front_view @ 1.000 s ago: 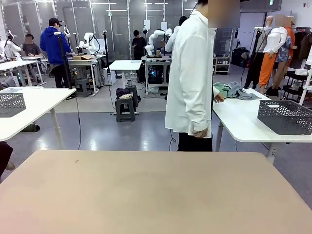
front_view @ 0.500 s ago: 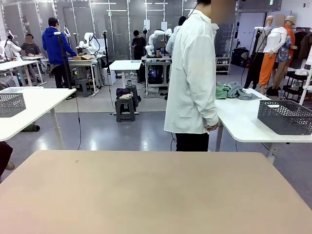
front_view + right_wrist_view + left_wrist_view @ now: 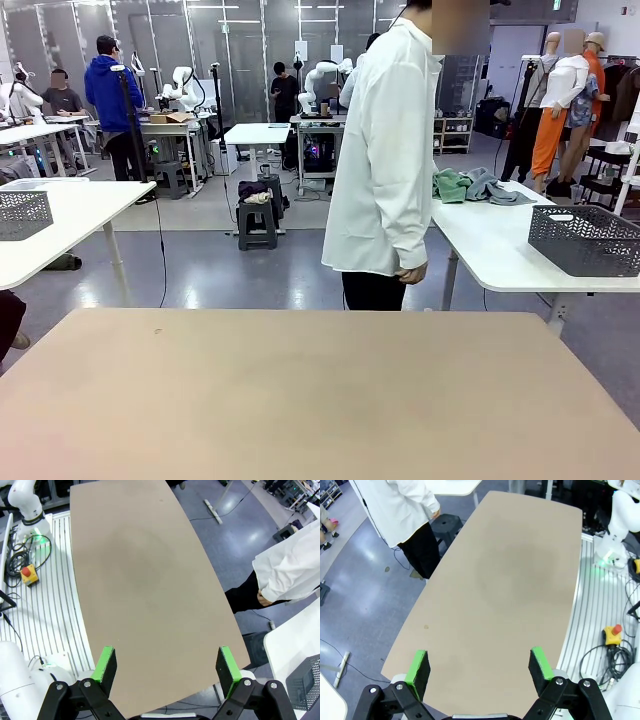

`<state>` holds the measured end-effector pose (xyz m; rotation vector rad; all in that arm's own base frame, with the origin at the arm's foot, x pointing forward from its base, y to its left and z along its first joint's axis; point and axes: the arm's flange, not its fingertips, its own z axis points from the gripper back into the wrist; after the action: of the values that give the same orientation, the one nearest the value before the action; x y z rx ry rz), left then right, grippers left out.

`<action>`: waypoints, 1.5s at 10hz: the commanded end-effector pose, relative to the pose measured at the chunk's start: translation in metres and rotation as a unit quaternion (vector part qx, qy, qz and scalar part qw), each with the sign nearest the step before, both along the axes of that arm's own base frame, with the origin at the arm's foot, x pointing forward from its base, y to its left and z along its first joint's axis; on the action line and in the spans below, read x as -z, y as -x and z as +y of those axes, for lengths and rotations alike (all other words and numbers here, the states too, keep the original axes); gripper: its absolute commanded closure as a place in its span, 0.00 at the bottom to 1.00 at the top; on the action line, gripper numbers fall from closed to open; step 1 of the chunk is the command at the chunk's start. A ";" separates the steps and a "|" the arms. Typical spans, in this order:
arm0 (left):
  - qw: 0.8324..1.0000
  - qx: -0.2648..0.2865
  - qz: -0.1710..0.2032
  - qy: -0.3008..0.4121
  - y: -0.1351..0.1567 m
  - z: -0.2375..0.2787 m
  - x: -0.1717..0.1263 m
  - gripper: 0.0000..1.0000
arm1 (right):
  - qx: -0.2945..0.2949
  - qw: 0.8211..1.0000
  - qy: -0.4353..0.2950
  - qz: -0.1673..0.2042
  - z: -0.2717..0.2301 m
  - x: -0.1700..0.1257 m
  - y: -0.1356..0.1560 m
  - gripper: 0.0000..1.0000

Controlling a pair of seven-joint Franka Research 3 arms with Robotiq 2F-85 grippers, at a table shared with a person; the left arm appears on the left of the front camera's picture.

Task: Fold the towels and place them in the basket.
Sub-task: When a person lays out a Towel with hook on the table, fold it in half twice.

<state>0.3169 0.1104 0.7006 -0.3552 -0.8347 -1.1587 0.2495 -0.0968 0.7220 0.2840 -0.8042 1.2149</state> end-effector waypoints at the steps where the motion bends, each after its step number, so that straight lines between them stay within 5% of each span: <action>1: 1.000 0.005 -0.003 0.002 -0.001 -0.002 -0.001 0.00 | -0.008 1.000 -0.002 -0.001 0.000 0.001 0.000 0.00; 15: 1.000 0.005 -0.003 0.002 -0.001 -0.002 -0.001 0.00 | -0.008 1.000 -0.002 -0.001 0.000 0.001 0.000 0.00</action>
<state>0.3169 0.1100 0.7008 -0.3537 -0.8339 -1.1588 0.2494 -0.0968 0.7221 0.2842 -0.8044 1.2148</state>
